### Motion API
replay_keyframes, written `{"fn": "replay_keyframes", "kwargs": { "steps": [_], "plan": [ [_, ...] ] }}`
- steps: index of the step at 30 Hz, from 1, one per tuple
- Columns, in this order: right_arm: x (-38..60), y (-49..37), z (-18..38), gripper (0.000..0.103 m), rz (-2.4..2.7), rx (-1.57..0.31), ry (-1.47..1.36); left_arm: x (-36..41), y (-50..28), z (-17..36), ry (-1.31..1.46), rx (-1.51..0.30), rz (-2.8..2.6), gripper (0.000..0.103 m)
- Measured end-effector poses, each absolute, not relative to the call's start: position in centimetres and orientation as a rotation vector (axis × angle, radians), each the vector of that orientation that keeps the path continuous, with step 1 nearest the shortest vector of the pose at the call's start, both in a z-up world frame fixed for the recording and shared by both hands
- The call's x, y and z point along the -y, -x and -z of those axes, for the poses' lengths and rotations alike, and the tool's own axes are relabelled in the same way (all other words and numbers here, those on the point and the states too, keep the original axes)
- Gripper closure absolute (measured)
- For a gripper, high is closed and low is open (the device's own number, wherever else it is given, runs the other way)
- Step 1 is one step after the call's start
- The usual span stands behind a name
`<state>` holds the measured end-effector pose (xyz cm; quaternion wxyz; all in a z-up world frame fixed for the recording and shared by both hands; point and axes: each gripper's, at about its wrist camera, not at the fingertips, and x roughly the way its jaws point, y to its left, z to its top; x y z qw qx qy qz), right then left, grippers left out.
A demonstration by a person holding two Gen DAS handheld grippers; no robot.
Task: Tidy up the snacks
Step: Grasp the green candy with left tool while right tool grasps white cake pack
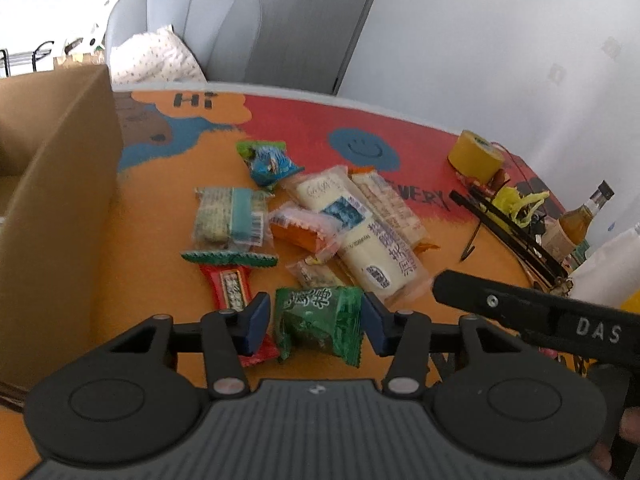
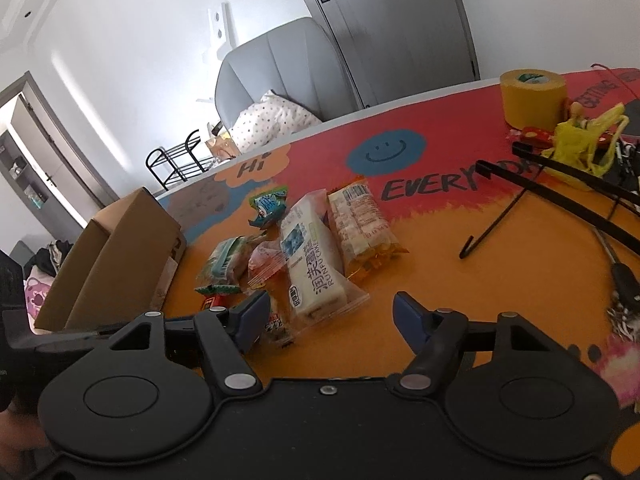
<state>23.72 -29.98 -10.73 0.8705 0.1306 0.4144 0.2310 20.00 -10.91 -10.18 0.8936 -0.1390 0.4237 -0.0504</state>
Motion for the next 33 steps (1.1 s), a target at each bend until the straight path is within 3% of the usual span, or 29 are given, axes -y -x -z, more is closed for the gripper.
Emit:
{"fn": "replay_keyframes", "kwargs": {
  "steps": [5, 13, 22, 28, 33],
  "plan": [
    [29.4, -24.8, 10.9, 0.034, -0.495, -0.884, -0.258, 10.7, -20.6, 10.8, 0.322, -0.93, 0.084, 0.064],
    [28.2, -26.3, 11.7, 0.045, -0.506, -0.918, -0.224, 10.2, -20.6, 9.1, 0.305, -0.901, 0.062, 0.065],
    [26.3, -27.1, 12.8, 0.045, -0.491, -0.938, -0.182, 9.5, -20.7, 8.2, 0.28, -0.897, 0.047, 0.065],
    [26.4, -25.5, 12.6, 0.059, -0.465, -0.942, -0.144, 9.6, -20.7, 8.0, 0.263, -0.904, 0.086, 0.065],
    [27.3, -23.9, 12.2, 0.06, -0.436, -0.984, -0.138, 9.6, -20.0, 7.2, 0.253, -0.9, 0.113, 0.065]
  ]
}}
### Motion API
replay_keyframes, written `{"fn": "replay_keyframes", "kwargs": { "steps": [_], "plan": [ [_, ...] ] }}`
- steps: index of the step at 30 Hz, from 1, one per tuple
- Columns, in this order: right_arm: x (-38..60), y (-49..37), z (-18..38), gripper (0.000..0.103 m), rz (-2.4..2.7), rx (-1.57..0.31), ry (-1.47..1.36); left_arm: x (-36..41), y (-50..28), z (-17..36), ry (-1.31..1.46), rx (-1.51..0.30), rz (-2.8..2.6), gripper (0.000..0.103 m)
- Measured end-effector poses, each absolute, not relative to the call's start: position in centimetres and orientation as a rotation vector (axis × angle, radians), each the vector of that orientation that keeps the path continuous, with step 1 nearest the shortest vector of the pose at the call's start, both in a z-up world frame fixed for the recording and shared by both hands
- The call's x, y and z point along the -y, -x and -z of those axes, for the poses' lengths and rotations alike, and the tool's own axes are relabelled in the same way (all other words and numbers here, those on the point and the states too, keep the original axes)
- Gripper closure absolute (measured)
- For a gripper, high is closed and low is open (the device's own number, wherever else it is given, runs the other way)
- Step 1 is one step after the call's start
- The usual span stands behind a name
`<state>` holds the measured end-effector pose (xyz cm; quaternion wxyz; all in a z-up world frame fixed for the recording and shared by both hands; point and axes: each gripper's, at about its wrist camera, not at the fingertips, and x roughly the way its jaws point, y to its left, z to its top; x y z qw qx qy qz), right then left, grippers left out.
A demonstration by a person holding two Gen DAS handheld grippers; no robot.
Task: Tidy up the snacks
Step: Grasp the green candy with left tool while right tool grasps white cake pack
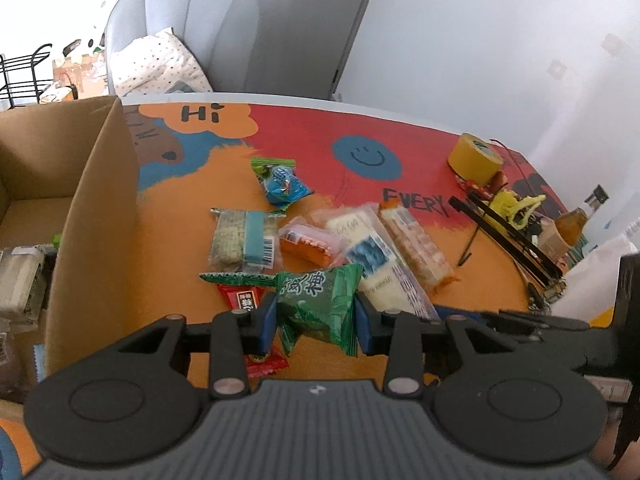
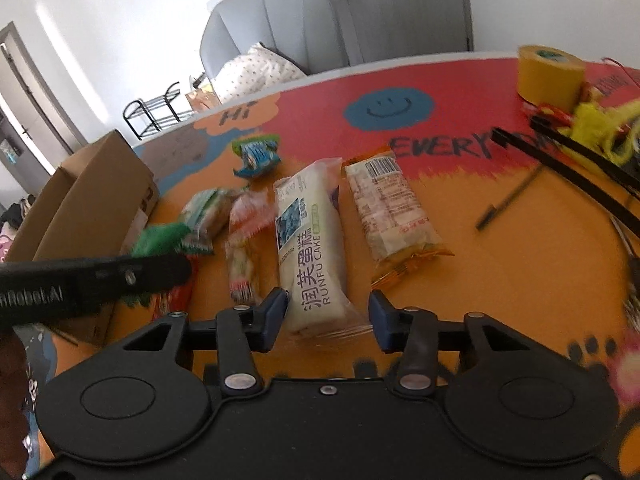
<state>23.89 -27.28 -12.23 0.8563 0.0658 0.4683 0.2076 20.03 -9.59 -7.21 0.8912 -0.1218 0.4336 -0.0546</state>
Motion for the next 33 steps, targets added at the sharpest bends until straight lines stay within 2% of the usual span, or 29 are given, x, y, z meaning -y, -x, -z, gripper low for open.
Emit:
{"fn": "replay_keyframes", "kwargs": {
  "steps": [7, 17, 18, 20, 22, 30, 33],
  "plan": [
    [28.8, -21.2, 11.3, 0.06, -0.405, -1.063, -0.129, 9.6, -18.9, 6.7, 0.236, -0.914, 0.147, 0.065],
    [28.5, -20.2, 9.4, 0.06, -0.391, -1.04, -0.109, 9.2, -17.8, 5.9, 0.196, -0.911, 0.168, 0.065],
    [28.4, -20.3, 9.5, 0.058, -0.388, -1.037, -0.11, 9.2, -17.8, 6.0, 0.195, -0.912, 0.168, 0.065],
    [28.2, -20.4, 9.9, 0.04, -0.377, -1.037, -0.12, 9.1, -17.8, 6.2, 0.195, -0.919, 0.164, 0.065],
    [28.0, -20.6, 10.4, 0.039, -0.383, -1.028, -0.123, 9.1, -17.7, 6.4, 0.192, -0.922, 0.164, 0.065],
    [26.1, -21.1, 11.9, 0.042, -0.359, -1.008, -0.022, 8.7, -17.8, 6.8, 0.193, -0.928, 0.141, 0.065],
    [25.3, -21.1, 12.0, 0.057, -0.331, -0.986, 0.058, 8.5, -17.8, 6.5, 0.2, -0.926, 0.139, 0.065]
  ]
}}
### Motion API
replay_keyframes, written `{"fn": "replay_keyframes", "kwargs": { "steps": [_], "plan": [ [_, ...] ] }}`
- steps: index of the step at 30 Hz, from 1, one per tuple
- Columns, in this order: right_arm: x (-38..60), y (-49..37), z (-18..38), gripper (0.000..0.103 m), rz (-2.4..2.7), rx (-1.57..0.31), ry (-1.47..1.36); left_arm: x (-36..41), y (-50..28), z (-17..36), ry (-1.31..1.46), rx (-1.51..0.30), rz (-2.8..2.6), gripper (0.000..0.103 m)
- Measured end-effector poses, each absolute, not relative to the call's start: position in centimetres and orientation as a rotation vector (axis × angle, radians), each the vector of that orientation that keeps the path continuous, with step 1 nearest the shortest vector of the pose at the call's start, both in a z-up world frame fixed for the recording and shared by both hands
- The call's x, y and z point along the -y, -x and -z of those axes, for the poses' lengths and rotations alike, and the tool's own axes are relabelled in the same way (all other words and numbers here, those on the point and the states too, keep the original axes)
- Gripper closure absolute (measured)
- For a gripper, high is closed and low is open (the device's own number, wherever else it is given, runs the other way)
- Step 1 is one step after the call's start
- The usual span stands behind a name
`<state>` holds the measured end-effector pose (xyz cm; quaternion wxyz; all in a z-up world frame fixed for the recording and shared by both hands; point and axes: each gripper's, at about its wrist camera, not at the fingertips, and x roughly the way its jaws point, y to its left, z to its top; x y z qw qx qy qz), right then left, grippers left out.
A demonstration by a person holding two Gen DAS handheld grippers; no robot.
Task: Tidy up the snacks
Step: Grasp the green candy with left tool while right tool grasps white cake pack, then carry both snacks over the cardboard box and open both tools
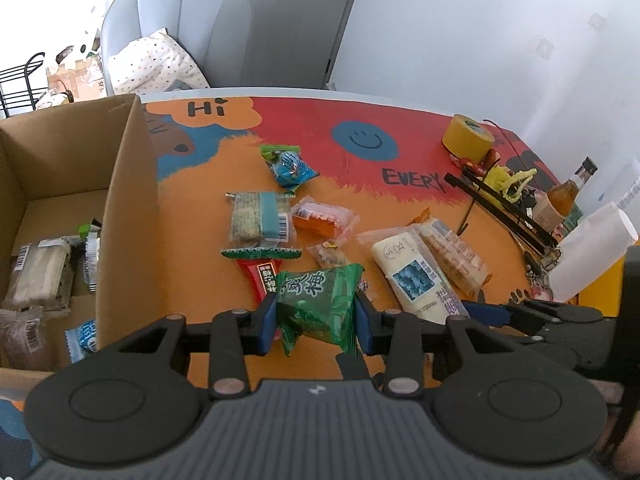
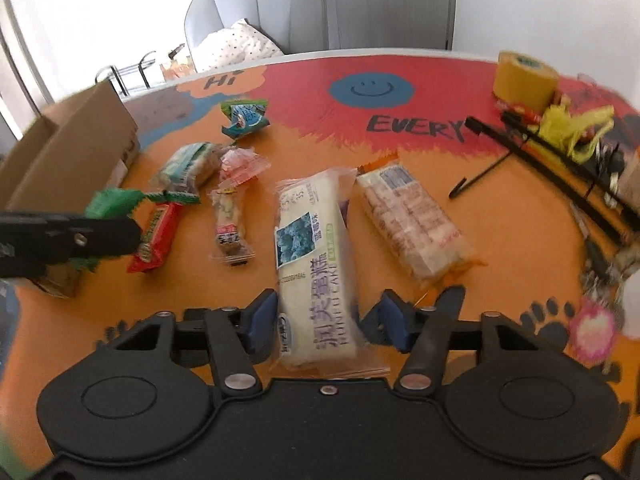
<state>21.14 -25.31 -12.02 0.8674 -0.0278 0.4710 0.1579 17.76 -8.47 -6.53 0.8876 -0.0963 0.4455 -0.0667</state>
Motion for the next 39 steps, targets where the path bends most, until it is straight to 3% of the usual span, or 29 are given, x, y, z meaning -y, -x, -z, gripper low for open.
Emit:
{"fn": "replay_keyframes", "kwargs": {
  "steps": [2, 4, 25, 39],
  "plan": [
    [25.4, -21.5, 11.8, 0.07, -0.322, -0.989, 0.06, 8.4, -17.7, 6.3, 0.196, -0.92, 0.14, 0.065],
    [25.9, -21.9, 11.5, 0.073, -0.327, -0.999, 0.009, 8.3, -17.6, 5.9, 0.198, -0.913, 0.143, 0.065],
    [22.8, -20.5, 3.4, 0.074, -0.396, -0.829, -0.076, 3.3, -15.7, 1.1, 0.234, -0.783, 0.122, 0.065],
    [16.5, -20.9, 1.3, 0.074, -0.503, -0.773, -0.071, -3.9, -14.7, 0.5, 0.257, -0.742, 0.016, 0.065]
  ]
}}
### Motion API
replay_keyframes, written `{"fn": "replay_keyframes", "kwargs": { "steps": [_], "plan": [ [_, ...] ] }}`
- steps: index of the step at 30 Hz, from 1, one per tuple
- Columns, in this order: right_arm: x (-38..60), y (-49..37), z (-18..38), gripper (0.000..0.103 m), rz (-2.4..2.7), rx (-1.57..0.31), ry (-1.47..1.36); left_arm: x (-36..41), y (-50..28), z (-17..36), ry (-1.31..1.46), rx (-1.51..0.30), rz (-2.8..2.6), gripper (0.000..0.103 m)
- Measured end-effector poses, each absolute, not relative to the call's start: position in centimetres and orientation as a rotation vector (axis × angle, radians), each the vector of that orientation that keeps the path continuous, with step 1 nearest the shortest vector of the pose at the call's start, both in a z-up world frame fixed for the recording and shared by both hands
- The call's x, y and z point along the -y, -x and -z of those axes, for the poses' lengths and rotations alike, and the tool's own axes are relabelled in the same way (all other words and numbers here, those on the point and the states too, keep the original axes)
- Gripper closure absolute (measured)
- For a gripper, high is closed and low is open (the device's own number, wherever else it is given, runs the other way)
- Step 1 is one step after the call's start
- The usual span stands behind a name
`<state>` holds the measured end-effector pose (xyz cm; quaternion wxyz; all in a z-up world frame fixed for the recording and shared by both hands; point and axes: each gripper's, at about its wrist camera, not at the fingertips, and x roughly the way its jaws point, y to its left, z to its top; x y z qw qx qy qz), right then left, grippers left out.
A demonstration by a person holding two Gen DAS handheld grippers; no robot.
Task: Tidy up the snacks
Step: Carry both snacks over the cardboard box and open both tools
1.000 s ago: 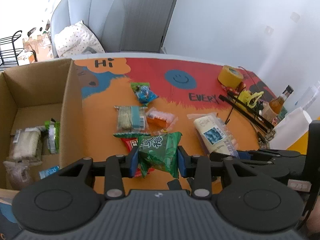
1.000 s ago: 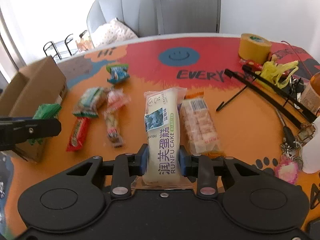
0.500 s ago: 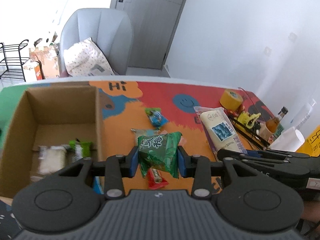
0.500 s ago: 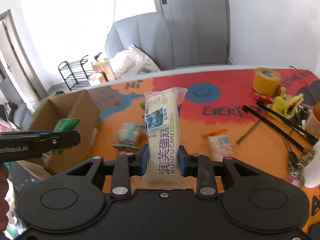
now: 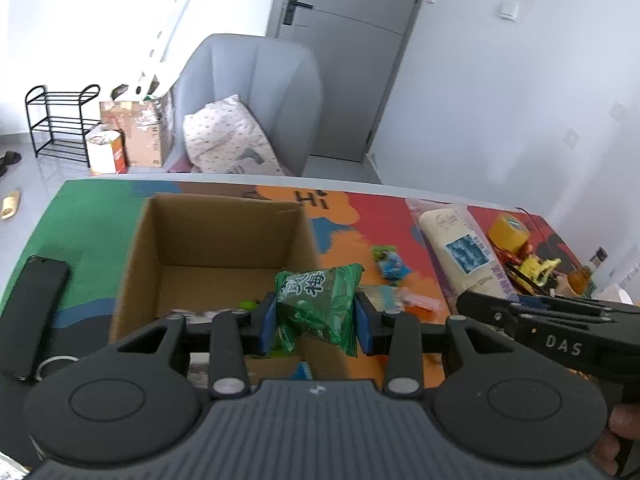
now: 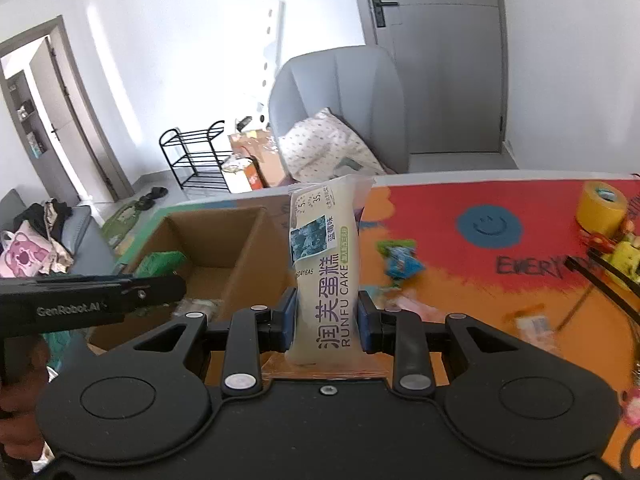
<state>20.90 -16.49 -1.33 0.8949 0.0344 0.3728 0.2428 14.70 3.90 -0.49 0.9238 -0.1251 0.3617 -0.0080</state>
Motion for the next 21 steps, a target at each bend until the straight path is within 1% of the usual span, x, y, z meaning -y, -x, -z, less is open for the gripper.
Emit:
{"fn": "replay_keyframes", "kwargs": {
  "steps": [12, 18, 21],
  "plan": [
    [10.6, -22.3, 1.3, 0.074, -0.587, -0.77, -0.061, -9.3, -15.5, 1.8, 0.316, -0.747, -0.073, 0.064],
    [8.2, -22.8, 1.8, 0.074, -0.626, -0.778, -0.052, -11.4, -15.5, 1.8, 0.335, -0.721, -0.141, 0.061],
    [7.4, -22.8, 2.0, 0.074, -0.639, -0.778, -0.053, -12.2, -15.5, 1.4, 0.353, -0.705, -0.15, 0.057]
  ]
}}
